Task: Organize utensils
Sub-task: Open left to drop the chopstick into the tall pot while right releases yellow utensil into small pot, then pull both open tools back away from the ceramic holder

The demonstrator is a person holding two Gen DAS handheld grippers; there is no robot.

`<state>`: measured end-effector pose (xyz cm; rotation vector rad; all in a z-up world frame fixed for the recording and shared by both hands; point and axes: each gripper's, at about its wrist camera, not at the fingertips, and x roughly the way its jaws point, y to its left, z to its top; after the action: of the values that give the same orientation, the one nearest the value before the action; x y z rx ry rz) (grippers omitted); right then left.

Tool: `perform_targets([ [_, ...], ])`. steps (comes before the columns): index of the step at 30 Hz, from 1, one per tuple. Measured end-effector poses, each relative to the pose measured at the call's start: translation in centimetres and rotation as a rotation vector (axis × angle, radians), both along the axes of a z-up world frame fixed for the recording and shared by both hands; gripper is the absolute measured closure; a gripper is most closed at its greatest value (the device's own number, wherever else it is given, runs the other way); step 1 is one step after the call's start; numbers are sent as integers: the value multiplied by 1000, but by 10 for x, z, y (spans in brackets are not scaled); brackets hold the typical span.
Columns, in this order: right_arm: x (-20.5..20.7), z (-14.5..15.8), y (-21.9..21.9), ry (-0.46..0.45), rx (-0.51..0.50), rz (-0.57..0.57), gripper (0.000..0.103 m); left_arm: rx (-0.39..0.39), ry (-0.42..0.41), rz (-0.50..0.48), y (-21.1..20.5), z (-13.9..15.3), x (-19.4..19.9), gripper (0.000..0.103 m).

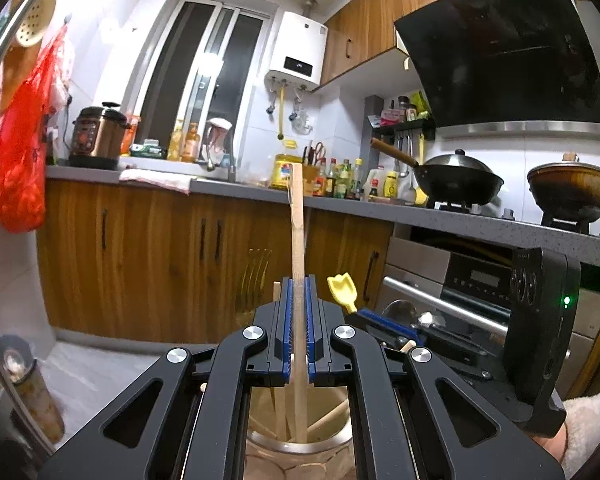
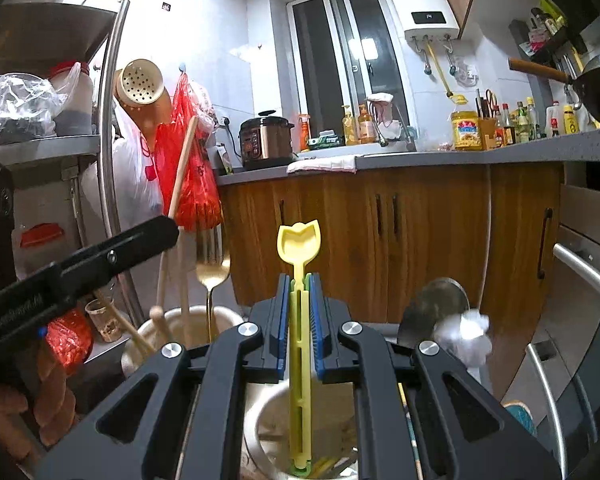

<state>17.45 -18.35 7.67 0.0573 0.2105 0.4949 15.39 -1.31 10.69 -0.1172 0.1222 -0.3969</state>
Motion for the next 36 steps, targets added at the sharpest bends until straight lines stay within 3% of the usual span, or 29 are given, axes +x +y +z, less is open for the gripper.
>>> perform_targets([
  [4,-1,-6,-3,12,0,7,93,-2,16,-5,0,2,4,96],
  [6,-2,-9,-6,21,1,9,93,-2,20,-7,-1,1,3,88],
  [13,-3,-12,-20,60,33,12,93,4,33,-10,-5,1,3,80],
  [16,-3,-12,-24,80,43,19,91,7,32,-8,-7,2,1,72],
  [18,-5,-11,-28,84,49,18,79,11,32,-11,-8,3,0,66],
  [21,-11,-7,-32,81,53,16,77,14,31,-9,-9,8,-6,65],
  [30,-63,23,-47,62,56,32,77,10,31,-6,-3,29,-56,63],
  [36,-104,26,-49,82,-8,17,77,74,117,51,1,18,-95,59],
])
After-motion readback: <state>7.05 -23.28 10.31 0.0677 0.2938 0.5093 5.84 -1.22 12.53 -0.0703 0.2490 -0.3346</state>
